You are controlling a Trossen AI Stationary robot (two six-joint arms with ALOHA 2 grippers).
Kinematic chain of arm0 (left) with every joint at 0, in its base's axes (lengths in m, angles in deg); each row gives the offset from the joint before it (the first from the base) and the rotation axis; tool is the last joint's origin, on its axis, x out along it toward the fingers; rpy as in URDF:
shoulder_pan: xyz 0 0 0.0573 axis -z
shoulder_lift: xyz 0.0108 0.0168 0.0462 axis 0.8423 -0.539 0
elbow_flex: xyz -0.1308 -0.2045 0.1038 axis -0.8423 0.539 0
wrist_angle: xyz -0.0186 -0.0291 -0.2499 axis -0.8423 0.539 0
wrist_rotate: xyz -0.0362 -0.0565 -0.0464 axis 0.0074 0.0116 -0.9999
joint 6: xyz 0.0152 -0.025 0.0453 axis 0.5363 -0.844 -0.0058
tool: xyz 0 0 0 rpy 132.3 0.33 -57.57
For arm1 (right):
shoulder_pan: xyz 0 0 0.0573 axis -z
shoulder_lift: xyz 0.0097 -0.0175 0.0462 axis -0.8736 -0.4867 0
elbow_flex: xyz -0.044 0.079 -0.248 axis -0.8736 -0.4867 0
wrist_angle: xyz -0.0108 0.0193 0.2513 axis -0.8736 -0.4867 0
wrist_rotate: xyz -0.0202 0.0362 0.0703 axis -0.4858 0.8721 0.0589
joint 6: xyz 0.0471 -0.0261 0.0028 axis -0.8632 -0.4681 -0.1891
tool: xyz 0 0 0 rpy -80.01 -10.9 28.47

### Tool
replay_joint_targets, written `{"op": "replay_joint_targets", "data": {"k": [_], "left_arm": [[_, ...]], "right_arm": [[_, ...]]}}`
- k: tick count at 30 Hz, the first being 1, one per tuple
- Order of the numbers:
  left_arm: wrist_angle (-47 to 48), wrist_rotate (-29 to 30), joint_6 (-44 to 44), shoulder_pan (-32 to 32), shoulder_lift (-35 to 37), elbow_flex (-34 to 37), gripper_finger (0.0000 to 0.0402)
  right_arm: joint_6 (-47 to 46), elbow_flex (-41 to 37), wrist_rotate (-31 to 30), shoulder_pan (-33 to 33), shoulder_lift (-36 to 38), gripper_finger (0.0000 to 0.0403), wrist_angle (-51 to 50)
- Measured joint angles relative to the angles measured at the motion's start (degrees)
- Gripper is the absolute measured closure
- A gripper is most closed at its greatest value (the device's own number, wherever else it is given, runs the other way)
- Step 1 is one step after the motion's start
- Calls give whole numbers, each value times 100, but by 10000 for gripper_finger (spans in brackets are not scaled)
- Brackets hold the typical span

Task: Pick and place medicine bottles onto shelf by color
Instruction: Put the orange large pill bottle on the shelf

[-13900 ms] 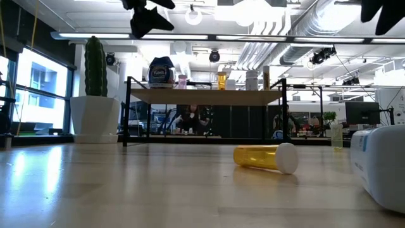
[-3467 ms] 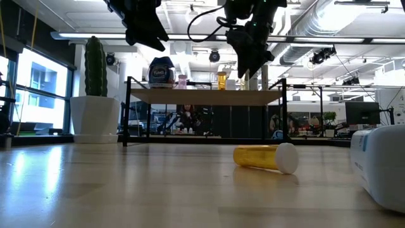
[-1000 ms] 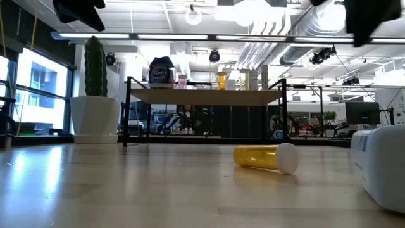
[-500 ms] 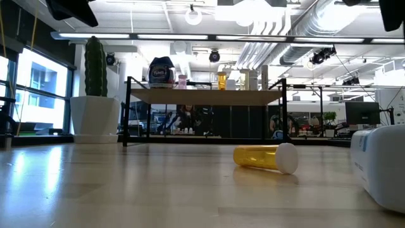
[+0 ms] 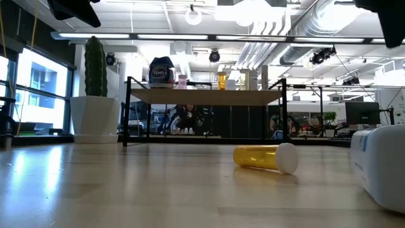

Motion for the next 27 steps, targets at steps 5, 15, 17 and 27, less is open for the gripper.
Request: {"op": "replay_joint_targets", "data": {"k": [5,15,17,27], "left_arm": [[-5,-1,2,0,-1,0,165],[-7,-22,2,0,-2,0,165],[-7,-22,2,0,-2,0,165],[-15,-24,157,0,-2,0,165]], "right_arm": [[-445,0,3,6,-355,96,2],[-1319,0,68,6,-972,96,277],[-1344,2,68,6,-1109,96,383],[-1475,4,355,22,-1787,96,546]]}}
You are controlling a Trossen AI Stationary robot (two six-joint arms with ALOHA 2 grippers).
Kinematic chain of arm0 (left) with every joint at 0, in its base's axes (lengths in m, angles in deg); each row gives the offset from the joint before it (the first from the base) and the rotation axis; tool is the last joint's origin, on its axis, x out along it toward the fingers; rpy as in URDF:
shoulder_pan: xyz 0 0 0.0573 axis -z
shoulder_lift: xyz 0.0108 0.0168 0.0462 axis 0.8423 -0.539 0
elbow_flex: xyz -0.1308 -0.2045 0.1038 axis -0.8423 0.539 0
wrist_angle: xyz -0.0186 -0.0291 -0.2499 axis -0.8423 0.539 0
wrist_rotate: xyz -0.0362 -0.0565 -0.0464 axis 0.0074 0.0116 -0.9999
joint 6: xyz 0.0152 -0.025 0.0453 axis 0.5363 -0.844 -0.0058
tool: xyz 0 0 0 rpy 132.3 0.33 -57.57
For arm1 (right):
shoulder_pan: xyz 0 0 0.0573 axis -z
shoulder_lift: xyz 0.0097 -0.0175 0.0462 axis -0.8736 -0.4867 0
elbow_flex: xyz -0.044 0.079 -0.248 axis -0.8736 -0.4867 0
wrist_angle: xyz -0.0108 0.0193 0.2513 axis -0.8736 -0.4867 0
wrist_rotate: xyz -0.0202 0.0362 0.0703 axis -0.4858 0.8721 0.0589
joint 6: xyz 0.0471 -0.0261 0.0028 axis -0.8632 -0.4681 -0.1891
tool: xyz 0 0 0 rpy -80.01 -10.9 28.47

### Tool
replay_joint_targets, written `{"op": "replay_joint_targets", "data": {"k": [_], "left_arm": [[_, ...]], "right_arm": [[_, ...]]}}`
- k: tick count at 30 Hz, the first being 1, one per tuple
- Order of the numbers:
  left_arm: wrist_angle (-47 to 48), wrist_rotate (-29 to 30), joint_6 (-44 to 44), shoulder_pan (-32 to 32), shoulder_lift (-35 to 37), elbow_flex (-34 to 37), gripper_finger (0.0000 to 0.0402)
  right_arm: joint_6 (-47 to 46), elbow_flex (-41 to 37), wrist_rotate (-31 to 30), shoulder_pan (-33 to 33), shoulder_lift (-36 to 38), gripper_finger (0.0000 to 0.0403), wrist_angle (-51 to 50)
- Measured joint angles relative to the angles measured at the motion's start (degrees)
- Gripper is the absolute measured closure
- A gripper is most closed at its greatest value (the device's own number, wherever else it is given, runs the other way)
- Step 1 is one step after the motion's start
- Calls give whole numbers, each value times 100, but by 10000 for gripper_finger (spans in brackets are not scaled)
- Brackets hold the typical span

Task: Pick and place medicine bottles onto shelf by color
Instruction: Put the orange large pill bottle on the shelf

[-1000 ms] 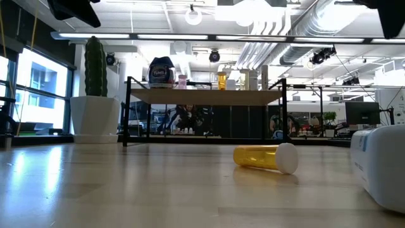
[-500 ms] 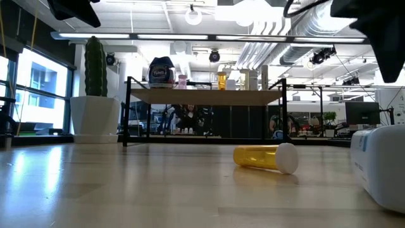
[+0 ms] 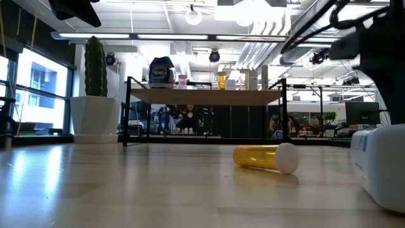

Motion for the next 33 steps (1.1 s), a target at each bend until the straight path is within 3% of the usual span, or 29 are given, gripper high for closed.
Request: {"op": "replay_joint_targets", "data": {"k": [8,19,27,33], "left_arm": [[-2,-2,0,0,0,2,165],[-2,-4,299,-54,0,2,165],[-2,-32,489,-105,0,2,165],[-2,-511,873,-166,0,2,165]], "right_arm": [[32,0,141,39,-424,100,192],[140,3,242,39,-497,205,210],[194,41,337,39,-512,227,210],[628,371,433,37,-488,238,151]]}}
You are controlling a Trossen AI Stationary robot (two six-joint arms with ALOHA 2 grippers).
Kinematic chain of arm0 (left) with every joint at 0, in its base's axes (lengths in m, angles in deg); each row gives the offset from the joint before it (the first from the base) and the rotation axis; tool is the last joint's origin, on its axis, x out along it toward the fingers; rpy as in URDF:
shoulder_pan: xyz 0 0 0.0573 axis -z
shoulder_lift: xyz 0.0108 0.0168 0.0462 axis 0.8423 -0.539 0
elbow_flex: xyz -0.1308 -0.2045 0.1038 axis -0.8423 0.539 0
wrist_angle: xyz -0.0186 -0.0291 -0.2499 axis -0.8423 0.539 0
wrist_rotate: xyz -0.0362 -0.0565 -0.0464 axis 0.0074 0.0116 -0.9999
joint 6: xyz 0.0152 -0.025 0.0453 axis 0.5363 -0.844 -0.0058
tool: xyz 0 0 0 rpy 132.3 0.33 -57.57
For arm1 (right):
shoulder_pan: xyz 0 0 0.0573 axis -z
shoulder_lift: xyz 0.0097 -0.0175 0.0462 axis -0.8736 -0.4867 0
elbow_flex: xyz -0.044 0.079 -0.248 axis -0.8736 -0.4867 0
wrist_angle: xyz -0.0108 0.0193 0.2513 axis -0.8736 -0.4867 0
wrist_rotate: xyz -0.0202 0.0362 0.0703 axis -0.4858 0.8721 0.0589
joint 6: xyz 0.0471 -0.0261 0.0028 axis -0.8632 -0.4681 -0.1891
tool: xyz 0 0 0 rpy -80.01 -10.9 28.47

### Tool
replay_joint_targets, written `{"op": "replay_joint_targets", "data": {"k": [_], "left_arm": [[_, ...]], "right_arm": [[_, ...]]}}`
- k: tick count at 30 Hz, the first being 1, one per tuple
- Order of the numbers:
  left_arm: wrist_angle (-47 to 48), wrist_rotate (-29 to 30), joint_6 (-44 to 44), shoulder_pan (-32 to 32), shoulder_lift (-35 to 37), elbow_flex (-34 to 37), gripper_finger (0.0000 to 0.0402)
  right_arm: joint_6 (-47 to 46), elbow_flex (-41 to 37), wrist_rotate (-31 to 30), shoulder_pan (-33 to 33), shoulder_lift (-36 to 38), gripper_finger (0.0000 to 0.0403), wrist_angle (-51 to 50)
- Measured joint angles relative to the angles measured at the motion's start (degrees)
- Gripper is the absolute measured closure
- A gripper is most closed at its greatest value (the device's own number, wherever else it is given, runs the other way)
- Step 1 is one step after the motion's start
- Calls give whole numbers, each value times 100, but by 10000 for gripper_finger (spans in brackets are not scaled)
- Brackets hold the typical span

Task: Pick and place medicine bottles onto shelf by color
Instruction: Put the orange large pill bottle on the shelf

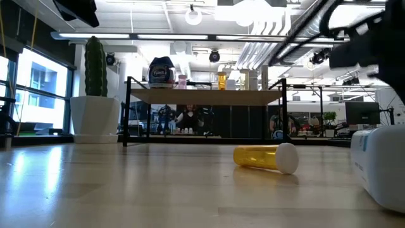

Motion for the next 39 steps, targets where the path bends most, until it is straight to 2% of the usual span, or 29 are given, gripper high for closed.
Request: {"op": "replay_joint_targets", "data": {"k": [5,16,23,26,35,39], "left_arm": [[-1,-638,300,-208,0,0,165],[-2,-2021,1455,-626,0,0,165],[-2,-2899,1870,-804,0,0,165],[-2,-2984,1888,-850,0,0,162],[2,-3039,1949,-1333,-305,2,128],[-41,-3664,1824,-1609,-372,2,127]], "right_arm": [[355,462,-3,0,2,238,-115],[1953,1663,-353,151,9,238,-158],[3012,2368,-980,431,11,238,-155],[3554,2592,-1067,596,13,238,-153],[5373,3082,-693,1135,13,238,-47],[6229,3336,-617,1301,13,238,-24]]}}
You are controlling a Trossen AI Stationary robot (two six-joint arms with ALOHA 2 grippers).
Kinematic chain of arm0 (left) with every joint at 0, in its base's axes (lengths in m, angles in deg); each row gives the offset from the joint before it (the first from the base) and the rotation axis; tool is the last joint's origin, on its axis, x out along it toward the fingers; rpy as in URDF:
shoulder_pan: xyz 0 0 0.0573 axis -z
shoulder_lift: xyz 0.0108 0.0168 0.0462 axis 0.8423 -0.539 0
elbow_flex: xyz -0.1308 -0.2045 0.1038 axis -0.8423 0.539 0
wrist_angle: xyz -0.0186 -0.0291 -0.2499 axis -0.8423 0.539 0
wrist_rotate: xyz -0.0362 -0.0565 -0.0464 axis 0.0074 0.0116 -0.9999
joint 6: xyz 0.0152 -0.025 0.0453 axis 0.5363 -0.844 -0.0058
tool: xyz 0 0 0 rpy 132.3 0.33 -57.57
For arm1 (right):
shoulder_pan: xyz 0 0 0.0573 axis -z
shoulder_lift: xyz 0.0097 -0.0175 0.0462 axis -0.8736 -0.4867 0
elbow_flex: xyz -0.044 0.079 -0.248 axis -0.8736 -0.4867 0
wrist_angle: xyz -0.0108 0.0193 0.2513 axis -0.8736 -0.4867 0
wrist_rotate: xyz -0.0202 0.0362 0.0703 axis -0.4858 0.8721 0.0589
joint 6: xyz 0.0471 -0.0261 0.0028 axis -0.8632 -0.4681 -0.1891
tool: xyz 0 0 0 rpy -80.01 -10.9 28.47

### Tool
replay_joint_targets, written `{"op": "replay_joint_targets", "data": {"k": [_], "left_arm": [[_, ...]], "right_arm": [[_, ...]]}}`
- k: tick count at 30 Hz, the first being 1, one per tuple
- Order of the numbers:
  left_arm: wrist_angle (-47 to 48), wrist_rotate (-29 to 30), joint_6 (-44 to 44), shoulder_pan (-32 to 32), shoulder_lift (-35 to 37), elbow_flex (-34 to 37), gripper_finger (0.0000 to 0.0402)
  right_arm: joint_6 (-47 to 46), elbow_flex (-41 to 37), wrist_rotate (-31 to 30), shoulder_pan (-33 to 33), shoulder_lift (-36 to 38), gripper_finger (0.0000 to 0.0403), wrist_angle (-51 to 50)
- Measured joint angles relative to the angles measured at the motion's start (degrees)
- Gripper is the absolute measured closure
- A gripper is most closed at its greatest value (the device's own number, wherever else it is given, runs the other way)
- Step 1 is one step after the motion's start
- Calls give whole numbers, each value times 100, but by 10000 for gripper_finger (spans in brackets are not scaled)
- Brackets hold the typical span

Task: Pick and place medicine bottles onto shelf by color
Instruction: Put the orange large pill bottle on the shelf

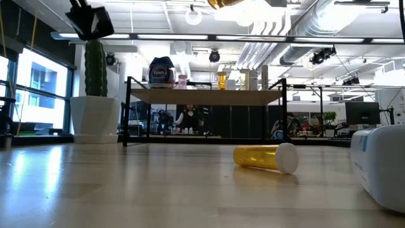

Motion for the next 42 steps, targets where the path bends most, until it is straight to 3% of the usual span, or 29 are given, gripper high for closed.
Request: {"op": "replay_joint_targets", "data": {"k": [11,21,27,42], "left_arm": [[-1849,-1282,-1613,-295,7,0,130],[-2887,-1225,-3345,-356,-132,-4,131],[-2985,-1211,-3977,-357,-428,-7,131],[-3980,-1234,-4520,-577,-1140,0,131]], "right_arm": [[2119,256,70,368,4,238,18],[5000,256,70,428,4,238,287],[6455,256,-476,424,4,238,382],[8505,256,-634,422,4,238,420]]}}
